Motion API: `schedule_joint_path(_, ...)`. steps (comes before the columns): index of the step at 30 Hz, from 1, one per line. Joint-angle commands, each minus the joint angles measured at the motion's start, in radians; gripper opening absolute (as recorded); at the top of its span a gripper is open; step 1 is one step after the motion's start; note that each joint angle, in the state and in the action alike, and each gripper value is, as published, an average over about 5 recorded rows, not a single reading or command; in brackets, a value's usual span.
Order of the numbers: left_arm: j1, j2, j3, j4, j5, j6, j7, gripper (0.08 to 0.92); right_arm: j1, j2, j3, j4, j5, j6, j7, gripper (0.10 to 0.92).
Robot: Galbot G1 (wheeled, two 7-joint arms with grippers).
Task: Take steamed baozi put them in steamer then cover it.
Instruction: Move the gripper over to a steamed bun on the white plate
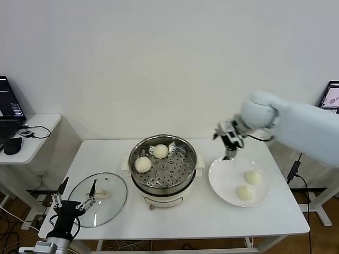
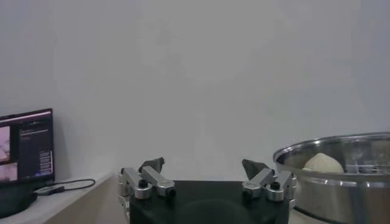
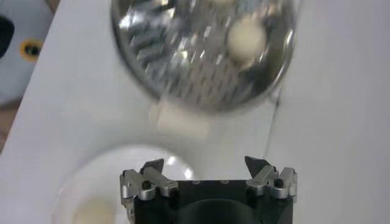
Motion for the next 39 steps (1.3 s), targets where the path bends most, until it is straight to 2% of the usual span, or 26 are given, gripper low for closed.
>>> schedule_joint_path(1,0.0,-0.002,0.004,-0.002,0.004,0.004,0.0,0.823,-0.296,-0.203,0.201,0.048,-0.175,0.062,-0.036,0.823)
schedule_joint_path(10,0.001,-0.009,0.004,0.001,0.01,0.005,0.0,0.823,-0.516,-0.211,0.304,0.03,-0.232,0.068,-0.02,0.823)
schedule_joint_path(32,0.003,-0.015,-0.008,0.015,0.01,0.004,0.002,0.823,-0.559,-0.016,0.323,-0.209,-0.244,0.069,0.057,0.823)
schedule_joint_path(39,0.001,-0.016,-0.009,0.018,0.01,0.004,0.002,0.823,-0.56,0.03,0.323,-0.234,-0.235,0.066,0.064,0.823)
